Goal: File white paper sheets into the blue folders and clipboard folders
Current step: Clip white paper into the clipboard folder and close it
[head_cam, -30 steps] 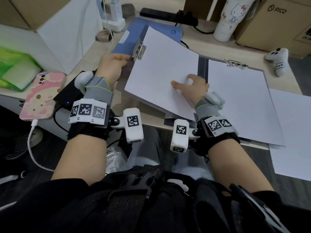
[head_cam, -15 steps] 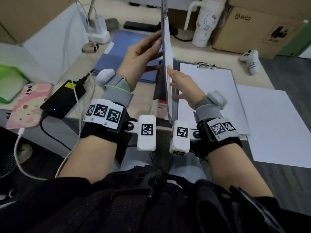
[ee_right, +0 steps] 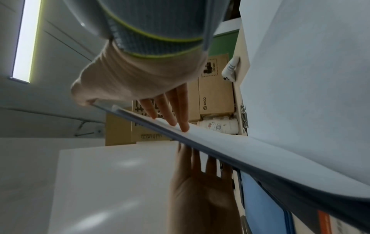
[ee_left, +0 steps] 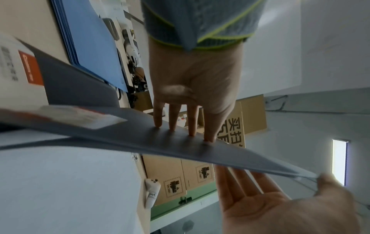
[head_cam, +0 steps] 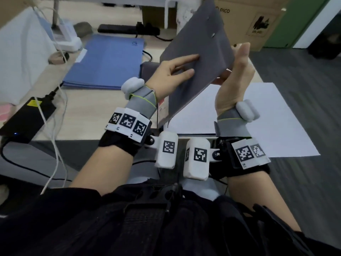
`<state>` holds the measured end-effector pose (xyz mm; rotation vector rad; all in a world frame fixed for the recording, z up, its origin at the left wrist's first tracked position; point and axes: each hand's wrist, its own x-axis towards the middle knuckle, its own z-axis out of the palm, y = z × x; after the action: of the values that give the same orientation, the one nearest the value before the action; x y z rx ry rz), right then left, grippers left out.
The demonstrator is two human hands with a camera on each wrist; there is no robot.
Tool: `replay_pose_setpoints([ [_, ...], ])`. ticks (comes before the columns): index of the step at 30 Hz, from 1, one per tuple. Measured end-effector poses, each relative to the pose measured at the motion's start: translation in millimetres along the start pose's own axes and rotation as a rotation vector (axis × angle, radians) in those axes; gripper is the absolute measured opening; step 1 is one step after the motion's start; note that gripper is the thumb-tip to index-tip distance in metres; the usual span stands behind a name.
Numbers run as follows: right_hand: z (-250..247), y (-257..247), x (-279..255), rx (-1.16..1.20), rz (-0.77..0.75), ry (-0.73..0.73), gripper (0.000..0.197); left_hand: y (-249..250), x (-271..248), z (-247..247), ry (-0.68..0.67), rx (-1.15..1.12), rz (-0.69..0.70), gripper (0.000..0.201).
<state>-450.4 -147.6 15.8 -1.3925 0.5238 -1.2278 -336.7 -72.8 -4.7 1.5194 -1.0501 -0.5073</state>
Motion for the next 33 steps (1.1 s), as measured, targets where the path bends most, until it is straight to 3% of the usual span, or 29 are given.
replay_pose_setpoints([
  [3,-21.7,4.6,6.3,-0.05,-0.049,0.096,0.048,-9.1,9.5,17.0,-0.033,0.057,-0.006,0.046],
  [5,-34.2,10.0,8.6,-0.146,-0.074,0.15,0.04,-15.1,15.8,27.8,-0.045,0.104,-0.037,0.044],
  [8,-50.3,19.6,13.4,-0.268,-0.015,0.26,0.02,-25.3,23.7,44.2,-0.05,0.164,-0.068,0.041],
  [12,-73.3,35.9,18.3,-0.397,0.114,0.317,0.021,-35.1,27.0,61.5,-0.096,0.194,-0.142,0.04],
  [19,-109.1,63.5,17.8,-0.586,0.365,0.298,0.028,-51.7,26.9,81.1,-0.13,0.245,-0.246,0.032],
  [24,-118.9,79.3,13.3,-0.681,0.518,0.188,0.03,-64.0,25.4,87.8,-0.153,0.263,-0.313,0.031],
  [30,-117.5,84.0,12.4,-0.869,0.562,0.074,0.034,-59.6,26.1,80.4,-0.144,0.259,-0.287,0.032],
  [33,-112.0,82.5,18.0,-0.954,0.54,0.038,0.031,-49.7,27.5,61.1,-0.064,0.286,-0.258,0.034],
])
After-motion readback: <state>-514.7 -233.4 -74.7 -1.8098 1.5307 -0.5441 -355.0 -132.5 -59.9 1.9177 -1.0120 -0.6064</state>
